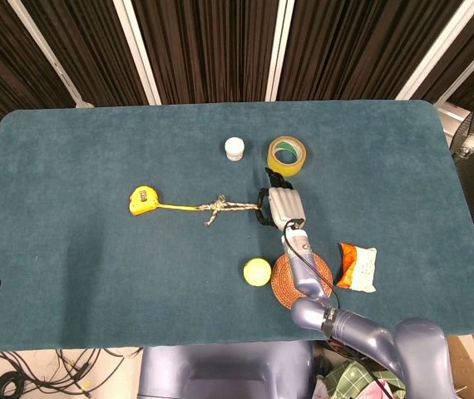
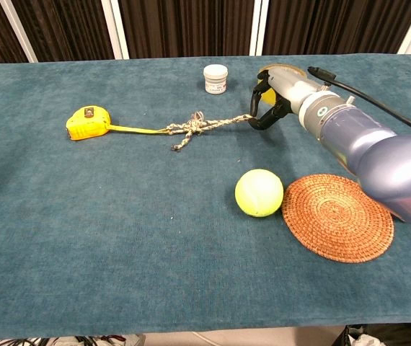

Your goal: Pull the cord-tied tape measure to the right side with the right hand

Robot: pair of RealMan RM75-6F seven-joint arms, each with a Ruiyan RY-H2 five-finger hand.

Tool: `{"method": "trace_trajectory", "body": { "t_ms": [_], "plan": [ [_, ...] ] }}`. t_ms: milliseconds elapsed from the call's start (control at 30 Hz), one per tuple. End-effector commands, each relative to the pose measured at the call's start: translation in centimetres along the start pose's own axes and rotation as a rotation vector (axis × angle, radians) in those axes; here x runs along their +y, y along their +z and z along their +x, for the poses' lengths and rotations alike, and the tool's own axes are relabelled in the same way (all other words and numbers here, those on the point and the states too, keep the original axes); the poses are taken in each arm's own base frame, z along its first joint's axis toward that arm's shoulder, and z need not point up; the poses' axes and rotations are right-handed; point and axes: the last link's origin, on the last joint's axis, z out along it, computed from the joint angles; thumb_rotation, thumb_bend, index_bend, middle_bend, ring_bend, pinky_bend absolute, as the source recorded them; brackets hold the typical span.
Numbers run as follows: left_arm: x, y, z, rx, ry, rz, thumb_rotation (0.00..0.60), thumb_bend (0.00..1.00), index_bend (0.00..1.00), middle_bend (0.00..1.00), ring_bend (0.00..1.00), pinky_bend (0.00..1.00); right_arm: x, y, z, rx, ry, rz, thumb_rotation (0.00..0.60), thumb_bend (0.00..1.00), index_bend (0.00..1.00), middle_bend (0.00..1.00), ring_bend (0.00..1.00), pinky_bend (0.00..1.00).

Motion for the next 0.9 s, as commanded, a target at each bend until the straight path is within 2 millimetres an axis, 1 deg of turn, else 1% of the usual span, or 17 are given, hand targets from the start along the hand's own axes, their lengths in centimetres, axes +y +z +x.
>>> {"method": "trace_trajectory", "body": {
  "t_ms": [33,200,800,900],
  "plan": [
    [0.0,0.0,0.0,0.002,0.002,0.0,0.6,0.3,0.11,0.0,0.0,0.0,0.0,0.0,-0.1,-0.002,-0.002,0.002,0.6,0.45,0.64,0.0,0.04,0.14],
    [0.0,-0.1,0.0,0.002,0.007,0.0,0.6,0.3,0.11,0.0,0.0,0.0,0.0,-0.1,-0.2,-0.001,0.002,0.001,0.6,0.45,0.64,0.0,0.04,0.14],
    [0.1,-0.1,-0.1,-0.001,0.011,0.004,0.6,0.3,0.11,0.0,0.0,0.0,0.1,-0.3,1.4,0.024,0.0,0.004,0.6,0.45,0.64,0.0,0.04,0.14],
    [0.1,-0.2,-0.1,0.001,0.012,0.007,0.6,0.3,0.11,0.0,0.0,0.0,0.4,-0.4,1.4,0.022,-0.006,-0.002,0.6,0.45,0.64,0.0,0.04,0.14]
  ]
}}
